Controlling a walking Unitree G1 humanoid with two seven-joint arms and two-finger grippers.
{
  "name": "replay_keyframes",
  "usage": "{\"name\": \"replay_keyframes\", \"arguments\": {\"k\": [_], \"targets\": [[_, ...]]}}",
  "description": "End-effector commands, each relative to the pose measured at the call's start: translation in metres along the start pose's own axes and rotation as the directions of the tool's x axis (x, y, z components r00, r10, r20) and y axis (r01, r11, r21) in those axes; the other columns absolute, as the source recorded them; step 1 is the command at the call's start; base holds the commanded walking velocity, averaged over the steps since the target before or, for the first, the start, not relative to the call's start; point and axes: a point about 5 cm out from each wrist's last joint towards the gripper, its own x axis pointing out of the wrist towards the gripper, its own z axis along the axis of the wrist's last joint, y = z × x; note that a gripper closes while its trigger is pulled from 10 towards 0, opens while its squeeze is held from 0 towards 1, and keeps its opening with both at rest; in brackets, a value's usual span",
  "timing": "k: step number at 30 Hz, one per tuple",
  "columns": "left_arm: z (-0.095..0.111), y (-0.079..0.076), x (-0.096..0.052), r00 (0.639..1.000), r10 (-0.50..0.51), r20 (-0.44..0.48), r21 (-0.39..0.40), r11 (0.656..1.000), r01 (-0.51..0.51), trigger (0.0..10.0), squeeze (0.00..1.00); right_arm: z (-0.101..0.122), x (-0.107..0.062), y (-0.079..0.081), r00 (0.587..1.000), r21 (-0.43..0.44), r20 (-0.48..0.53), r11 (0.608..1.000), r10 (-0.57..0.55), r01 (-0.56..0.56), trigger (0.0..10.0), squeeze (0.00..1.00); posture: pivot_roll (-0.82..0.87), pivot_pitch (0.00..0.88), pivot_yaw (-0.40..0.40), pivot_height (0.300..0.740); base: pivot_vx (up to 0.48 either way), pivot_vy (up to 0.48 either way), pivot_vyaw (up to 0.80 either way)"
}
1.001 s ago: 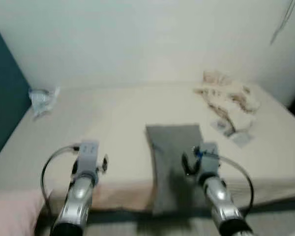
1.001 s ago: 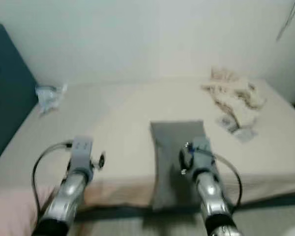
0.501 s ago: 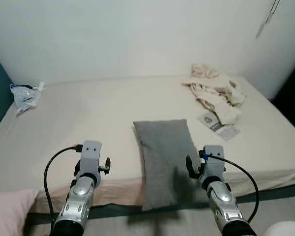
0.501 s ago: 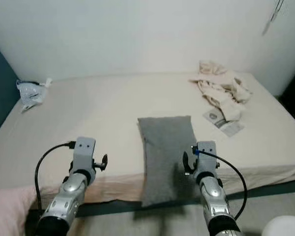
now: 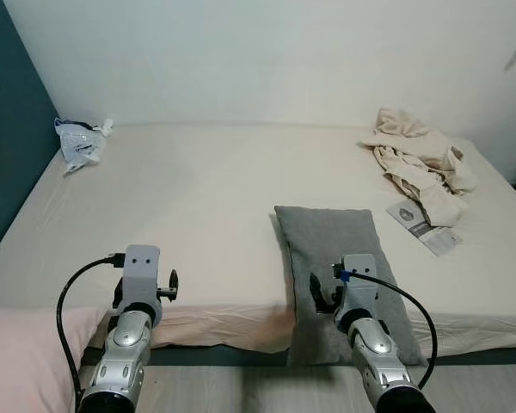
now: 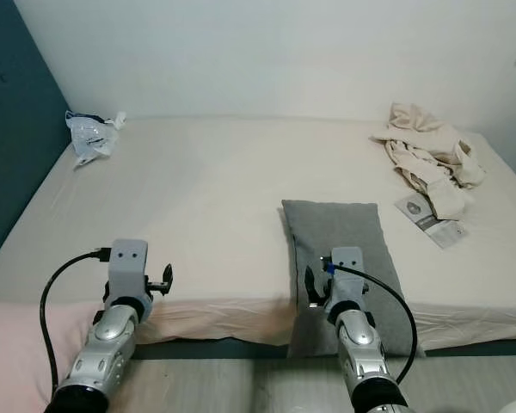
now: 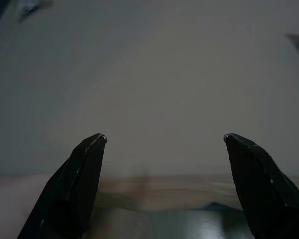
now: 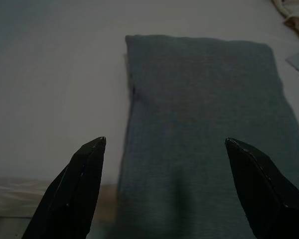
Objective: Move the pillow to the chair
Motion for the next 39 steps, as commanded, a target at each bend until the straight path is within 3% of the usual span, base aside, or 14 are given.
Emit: {"name": "replay_keyframes", "arguments": {"k": [1, 6, 12, 23, 39], "targets": [[-0.010, -0.004, -0.002, 0.999, -0.017, -0.041, 0.001, 1.000, 0.017, 10.0, 0.00, 0.002, 0.002, -0.002, 1.000, 0.003, -0.002, 1.000, 0.001, -0.001, 10.0, 0.00, 0.01, 0.090, -0.017, 0.740, 0.000, 0.000, 0.00], [-0.013, -0.009, -0.003, 0.998, -0.021, -0.053, -0.007, 1.000, 0.021, 10.0, 0.00, 0.013, 0.008, 0.001, 0.999, -0.083, 0.016, 0.996, 0.041, -0.040, 10.0, 0.00, 0.00, 0.082, -0.045, 0.740, 0.000, 0.000, 0.00], [-0.012, -0.011, -0.004, 0.999, 0.006, -0.033, -0.005, 1.000, -0.006, 10.0, 0.00, 0.020, 0.014, 0.004, 0.996, -0.118, 0.013, 0.989, 0.088, -0.086, 10.0, 0.00, 0.00, 0.079, -0.086, 0.740, 0.000, 0.000, 0.00], [-0.008, -0.005, -0.006, 0.999, 0.037, 0.013, 0.018, 0.999, -0.037, 10.0, 0.00, 0.018, 0.015, 0.004, 0.996, -0.093, 0.000, 0.992, 0.086, -0.086, 10.0, 0.00, 0.01, 0.078, -0.082, 0.736, 0.000, 0.000, 0.00], [-0.006, -0.009, -0.004, 1.000, 0.002, 0.012, 0.022, 1.000, -0.003, 10.0, 0.00, 0.018, 0.012, -0.002, 0.998, -0.069, 0.024, 0.996, 0.060, -0.059, 10.0, 0.00, 0.00, 0.066, -0.047, 0.666, 0.000, 0.000, 0.00]]}}
